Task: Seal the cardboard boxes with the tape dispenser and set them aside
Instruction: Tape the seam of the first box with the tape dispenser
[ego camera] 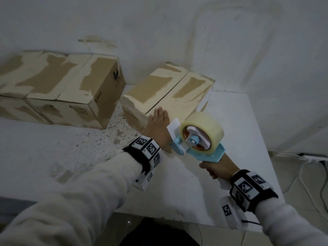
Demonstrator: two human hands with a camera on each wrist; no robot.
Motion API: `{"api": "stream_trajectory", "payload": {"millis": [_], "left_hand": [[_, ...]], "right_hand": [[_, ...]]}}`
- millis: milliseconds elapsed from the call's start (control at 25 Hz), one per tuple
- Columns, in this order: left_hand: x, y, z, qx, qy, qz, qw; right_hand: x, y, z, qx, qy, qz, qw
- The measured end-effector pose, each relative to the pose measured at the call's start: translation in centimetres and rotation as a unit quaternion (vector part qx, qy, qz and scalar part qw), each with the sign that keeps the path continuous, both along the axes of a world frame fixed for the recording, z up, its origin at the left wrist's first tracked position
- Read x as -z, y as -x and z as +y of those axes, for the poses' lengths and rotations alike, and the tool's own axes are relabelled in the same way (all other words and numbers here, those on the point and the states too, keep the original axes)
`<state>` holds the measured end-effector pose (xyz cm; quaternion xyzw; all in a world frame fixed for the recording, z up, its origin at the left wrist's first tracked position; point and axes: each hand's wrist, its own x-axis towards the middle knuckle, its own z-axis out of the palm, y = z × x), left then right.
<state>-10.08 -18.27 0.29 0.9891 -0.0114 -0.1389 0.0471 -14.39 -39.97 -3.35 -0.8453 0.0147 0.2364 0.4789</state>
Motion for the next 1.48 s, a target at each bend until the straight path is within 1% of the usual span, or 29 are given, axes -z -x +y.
{"api": "stream_trajectory", "payload": {"millis": [80,200,280,400,520,680,840,880,920,960,1000,1040,1080,1120,1160,1200,1240,1280,1320,1400,1480], "left_hand": [[-0.1,0.0,0.0,0.008,-0.007,-0.005,1.000],[-0.5,-0.2,0.7,0.026,-0.002,0.000,1.000],[-0.9,-0.1,1.6,0.037,0.002,-0.005,0.999],[-2.1,-0.1,3.0,0.071,-0.006,0.011,0.997],[-3.0,0.0,4.8,0.104,-0.019,0.039,0.994],[-3.4,0.2,8.9,0.130,-0.035,0.062,0.989],[-4.2,0.2,12.1,0.149,-0.062,0.066,0.985],[-4.8,-0.1,12.2,0.145,-0.045,0.065,0.986],[-5.7,-0.7,11.7,0.126,0.002,0.054,0.991],[-6.7,-1.6,10.6,0.086,0.077,0.036,0.993],[-7.6,-2.6,9.1,0.034,0.173,0.017,0.984],[-8.4,-3.8,7.4,-0.023,0.275,0.016,0.961],[-9.2,-4.8,5.7,-0.079,0.374,0.047,0.923],[-9.8,-6.0,4.0,-0.122,0.460,0.104,0.873],[-10.2,-6.9,2.7,-0.149,0.524,0.168,0.822],[-10.4,-7.5,1.7,-0.163,0.567,0.222,0.776],[-10.6,-8.3,0.9,-0.164,0.594,0.255,0.745],[-10.5,-8.8,0.4,-0.163,0.610,0.267,0.728],[-10.5,-9.5,0.1,-0.160,0.611,0.271,0.726],[-10.2,-10.4,-0.4,-0.152,0.608,0.266,0.733],[-9.6,-11.4,-0.4,-0.147,0.616,0.283,0.721]], "right_hand": [[0.3,0.3,0.2,0.002,-0.013,0.011,1.000],[-0.1,0.2,-0.2,0.031,-0.061,0.023,0.997],[-1.0,-0.5,-0.9,0.057,-0.075,0.004,0.996],[-2.7,-1.9,-1.1,0.091,-0.088,-0.037,0.991],[-4.3,-2.8,0.5,0.105,-0.104,-0.063,0.987],[-6.2,-3.6,2.5,0.107,-0.111,-0.091,0.984],[-8.0,-3.6,3.2,0.127,-0.148,-0.108,0.975],[-8.4,-3.5,3.2,0.133,-0.159,-0.109,0.972],[-8.6,-3.5,3.2,0.140,-0.169,-0.111,0.969],[-8.8,-3.5,3.2,0.145,-0.178,-0.113,0.967],[-9.0,-3.5,3.2,0.146,-0.182,-0.117,0.965],[-9.2,-3.6,3.3,0.150,-0.184,-0.122,0.964],[-9.3,-3.7,3.4,0.155,-0.189,-0.127,0.961],[-9.3,-3.8,3.5,0.164,-0.196,-0.131,0.958],[-9.3,-4.0,3.6,0.175,-0.198,-0.135,0.955],[-9.2,-4.1,3.6,0.186,-0.196,-0.137,0.953],[-9.2,-4.2,3.6,0.197,-0.191,-0.139,0.951],[-9.0,-4.3,3.6,0.205,-0.187,-0.139,0.951],[-9.0,-4.4,3.5,0.211,-0.180,-0.142,0.950],[-8.9,-4.4,3.2,0.223,-0.168,-0.153,0.948],[-8.5,-4.5,3.1,0.244,-0.159,-0.165,0.942]]}}
